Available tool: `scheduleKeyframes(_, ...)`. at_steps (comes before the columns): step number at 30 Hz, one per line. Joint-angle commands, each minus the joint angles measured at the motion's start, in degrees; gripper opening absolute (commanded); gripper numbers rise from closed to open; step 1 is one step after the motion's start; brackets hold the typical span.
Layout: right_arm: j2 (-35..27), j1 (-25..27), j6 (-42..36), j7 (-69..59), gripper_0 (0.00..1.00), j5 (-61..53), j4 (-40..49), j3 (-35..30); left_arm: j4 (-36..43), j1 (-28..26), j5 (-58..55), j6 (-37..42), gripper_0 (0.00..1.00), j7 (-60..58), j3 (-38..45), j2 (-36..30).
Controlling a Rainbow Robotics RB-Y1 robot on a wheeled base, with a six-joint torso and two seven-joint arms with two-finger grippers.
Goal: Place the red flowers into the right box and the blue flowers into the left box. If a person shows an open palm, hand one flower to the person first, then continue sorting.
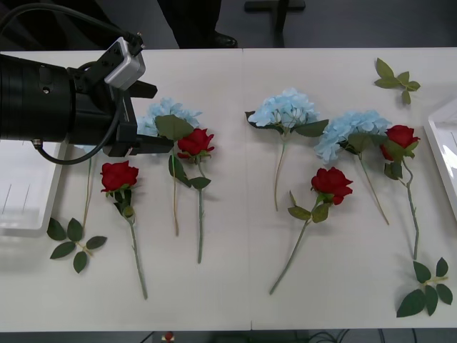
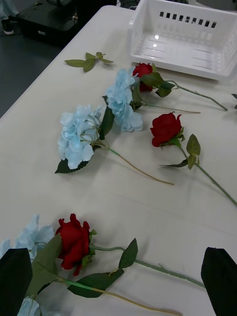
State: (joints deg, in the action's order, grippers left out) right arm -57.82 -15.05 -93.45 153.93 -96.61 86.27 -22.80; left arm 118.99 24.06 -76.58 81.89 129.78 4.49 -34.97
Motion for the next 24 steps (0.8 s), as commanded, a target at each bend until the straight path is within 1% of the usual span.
scheduleKeyframes(1, -0.2, 0.7, -0.6, 1.1, 1.00, -0.4, 0.2, 1.2, 0.7, -3.0, -0.6, -0.3, 1.00, -0.8, 0.9, 1.7)
scheduleKeyframes(7, -0.3, -0.1, 0.5, 1.1, 1.00, 0.3, 0.6, 3.0, 1.0, -2.3, 0.2, -1.0, 1.00, -3.4, 1.1, 0.9)
scheduleKeyframes(10, -0.4, -0.1, 1.3, 1.1, 1.00, 2.5, 0.7, 3.5, 1.1, -1.7, 1.3, -1.1, 1.00, -8.9, 2.0, 0.2)
scheduleKeyframes(12, -0.4, -0.1, 1.8, 1.1, 1.00, 4.7, 0.7, 3.7, 1.1, -2.0, 3.5, -0.7, 1.00, -17.6, 2.7, -0.1)
scheduleKeyframes(13, -0.4, -0.1, 1.9, 1.1, 1.00, 5.2, 0.6, 3.8, 1.2, -2.2, 4.4, -0.6, 1.00, -19.5, 2.8, -0.1)
scheduleKeyframes(15, -0.4, -0.2, 2.7, 1.1, 1.00, 7.8, 0.7, 3.9, 1.2, -3.6, 9.3, -0.6, 1.00, -27.4, 2.8, 0.0)
scheduleKeyframes(16, -0.3, -0.1, 2.8, 1.1, 1.00, 8.4, 0.6, 3.9, 1.2, -4.1, 10.7, -0.6, 1.00, -29.2, 2.8, -0.1)
scheduleKeyframes(18, -0.3, -0.1, 3.0, 1.1, 1.00, 11.0, 0.7, 4.0, 1.8, -6.0, 17.3, 0.9, 1.00, -36.8, 1.7, 0.0)
scheduleKeyframes(21, -0.4, -0.2, 3.1, 1.1, 1.00, 14.3, 0.7, 4.5, 4.1, -8.9, 27.0, 3.5, 1.00, -45.0, 0.2, 0.0)
scheduleKeyframes(23, -0.3, -0.1, 3.2, -3.3, 1.00, 16.4, 0.7, 5.1, 5.6, -10.9, 31.1, 4.2, 1.00, -49.1, -0.4, 0.0)
scheduleKeyframes(24, -0.3, -0.3, 3.4, -8.0, 1.00, 17.6, 0.7, 5.8, 5.9, -12.3, 33.3, 4.2, 1.00, -51.4, -0.4, 0.0)
